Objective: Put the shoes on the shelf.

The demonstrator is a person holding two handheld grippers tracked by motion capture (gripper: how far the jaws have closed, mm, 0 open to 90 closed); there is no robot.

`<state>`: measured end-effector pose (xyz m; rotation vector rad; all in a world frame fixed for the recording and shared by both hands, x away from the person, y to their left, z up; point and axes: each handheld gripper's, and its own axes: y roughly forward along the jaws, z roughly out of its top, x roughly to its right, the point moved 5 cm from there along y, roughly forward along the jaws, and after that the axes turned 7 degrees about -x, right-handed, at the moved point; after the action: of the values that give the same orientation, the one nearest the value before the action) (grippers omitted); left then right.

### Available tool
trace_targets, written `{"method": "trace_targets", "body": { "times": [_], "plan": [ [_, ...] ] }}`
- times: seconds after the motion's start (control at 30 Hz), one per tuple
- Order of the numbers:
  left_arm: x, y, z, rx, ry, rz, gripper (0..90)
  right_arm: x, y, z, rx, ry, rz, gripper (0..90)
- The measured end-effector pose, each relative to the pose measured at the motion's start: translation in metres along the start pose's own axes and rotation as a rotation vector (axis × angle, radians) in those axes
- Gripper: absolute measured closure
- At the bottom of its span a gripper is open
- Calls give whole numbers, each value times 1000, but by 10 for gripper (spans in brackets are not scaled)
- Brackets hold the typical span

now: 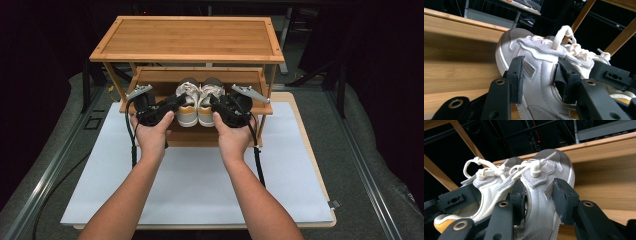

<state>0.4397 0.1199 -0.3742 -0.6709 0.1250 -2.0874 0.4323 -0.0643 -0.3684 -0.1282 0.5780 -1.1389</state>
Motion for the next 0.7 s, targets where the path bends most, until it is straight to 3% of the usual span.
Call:
{"method": "trace_targets", "body": {
  "times": [0.43, 0.5, 0.6, 0.7],
  "plan": [
    [-5, 13, 6, -11, -10, 18, 604, 9, 14, 3, 4, 27, -9, 631],
    [-7, 14, 7, -10, -16, 17, 604, 9, 14, 2, -25, 28, -2, 631],
    [-10, 15, 9, -10, -22, 27, 603, 8, 18, 3, -18, 35, -21, 632],
    [-13, 15, 11, -8, -26, 34, 603, 5, 24, 4, -7, 37, 0, 631]
  ]
}}
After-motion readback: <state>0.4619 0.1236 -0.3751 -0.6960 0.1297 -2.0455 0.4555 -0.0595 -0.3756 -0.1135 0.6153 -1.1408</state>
